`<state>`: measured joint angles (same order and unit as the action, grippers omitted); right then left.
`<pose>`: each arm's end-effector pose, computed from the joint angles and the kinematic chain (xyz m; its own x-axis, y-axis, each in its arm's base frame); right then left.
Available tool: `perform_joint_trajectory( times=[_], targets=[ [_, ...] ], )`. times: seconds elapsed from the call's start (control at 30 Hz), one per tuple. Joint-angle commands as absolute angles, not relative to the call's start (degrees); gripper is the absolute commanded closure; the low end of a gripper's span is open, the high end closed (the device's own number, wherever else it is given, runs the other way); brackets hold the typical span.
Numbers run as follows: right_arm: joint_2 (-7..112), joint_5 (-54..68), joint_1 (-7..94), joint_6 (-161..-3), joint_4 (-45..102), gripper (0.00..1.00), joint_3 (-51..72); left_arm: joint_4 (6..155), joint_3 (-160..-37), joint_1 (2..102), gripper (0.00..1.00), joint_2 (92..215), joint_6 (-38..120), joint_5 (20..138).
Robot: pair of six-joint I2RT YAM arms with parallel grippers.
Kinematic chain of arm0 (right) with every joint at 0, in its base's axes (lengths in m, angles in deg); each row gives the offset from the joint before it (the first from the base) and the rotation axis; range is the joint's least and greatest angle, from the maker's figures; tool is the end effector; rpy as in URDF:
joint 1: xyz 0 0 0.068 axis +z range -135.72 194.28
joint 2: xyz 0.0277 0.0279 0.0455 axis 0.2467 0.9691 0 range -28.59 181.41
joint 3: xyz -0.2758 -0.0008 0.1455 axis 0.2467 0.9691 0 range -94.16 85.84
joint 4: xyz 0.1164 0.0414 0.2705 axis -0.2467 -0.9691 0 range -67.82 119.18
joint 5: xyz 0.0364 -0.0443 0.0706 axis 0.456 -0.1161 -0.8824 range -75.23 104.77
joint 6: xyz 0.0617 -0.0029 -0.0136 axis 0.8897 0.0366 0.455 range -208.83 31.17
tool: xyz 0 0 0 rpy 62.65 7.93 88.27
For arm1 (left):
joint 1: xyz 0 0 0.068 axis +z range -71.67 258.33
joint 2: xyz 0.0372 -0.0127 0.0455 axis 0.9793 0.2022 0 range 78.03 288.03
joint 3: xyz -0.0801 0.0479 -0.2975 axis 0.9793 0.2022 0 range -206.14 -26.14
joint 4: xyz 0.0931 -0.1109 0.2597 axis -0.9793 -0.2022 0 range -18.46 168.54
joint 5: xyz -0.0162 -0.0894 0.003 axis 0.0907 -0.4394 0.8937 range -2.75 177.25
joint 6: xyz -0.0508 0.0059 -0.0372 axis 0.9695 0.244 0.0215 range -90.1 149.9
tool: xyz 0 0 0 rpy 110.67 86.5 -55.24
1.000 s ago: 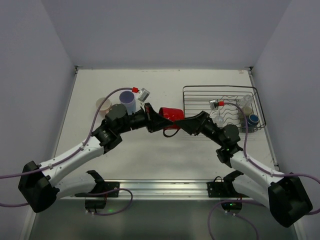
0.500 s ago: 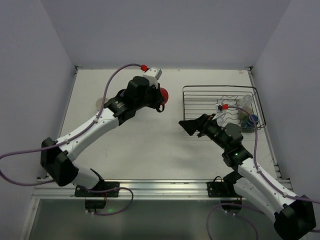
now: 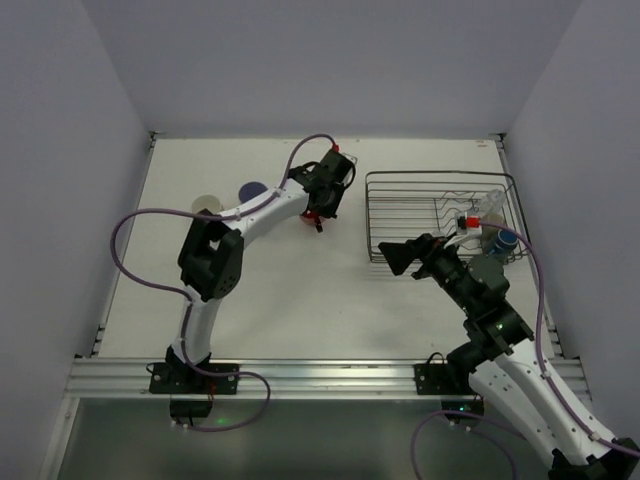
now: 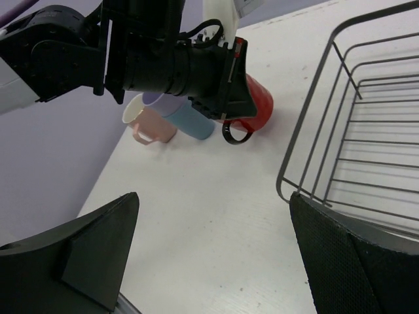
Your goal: Unload the cups from the dish rack
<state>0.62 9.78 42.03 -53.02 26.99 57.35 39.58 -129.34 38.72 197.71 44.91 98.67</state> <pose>0.1401 0.0784 0.3122 -0.3527 0.4730 -0.8074 -0.4122 0.6960 0.5879 0.4128 -0.3293 0.2548 -0.7522 0.2932 -0.5901 0.3559 0.9345 0.0107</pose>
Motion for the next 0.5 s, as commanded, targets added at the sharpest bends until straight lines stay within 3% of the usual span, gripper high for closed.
perform_joint_trajectory(
  times=[0.0, 0.2, 0.23, 0.3, 0.33, 0.47],
  targets=[
    [-0.6, 14.1, 42.0, -56.0, 21.5, 0.01, 55.1, 37.1, -134.5, 40.6, 1.0, 199.6, 40.8, 102.8],
    [-1.2, 14.7, 41.9, -56.3, 19.9, 0.01, 55.7, 37.1, -134.8, 43.7, 1.0, 202.0, 40.4, 100.2],
    [-1.0, 14.7, 42.0, -56.4, 19.6, 0.01, 55.4, 37.2, -134.7, 43.8, 0.9, 202.0, 40.1, 100.1],
    [0.3, 19.2, 42.0, -56.6, 16.9, 0.01, 54.6, 37.1, -134.7, 43.8, 0.82, 202.0, 39.9, 100.2],
    [1.0, 21.3, 41.9, -56.9, 15.7, 0.01, 53.4, 37.0, -134.8, 44.0, 0.72, 202.0, 39.8, 100.3],
    [4.5, 31.5, 42.0, -59.0, 10.9, 0.03, 50.9, 37.2, -133.9, 44.4, 0.49, 200.5, 40.3, 100.2]
  ],
)
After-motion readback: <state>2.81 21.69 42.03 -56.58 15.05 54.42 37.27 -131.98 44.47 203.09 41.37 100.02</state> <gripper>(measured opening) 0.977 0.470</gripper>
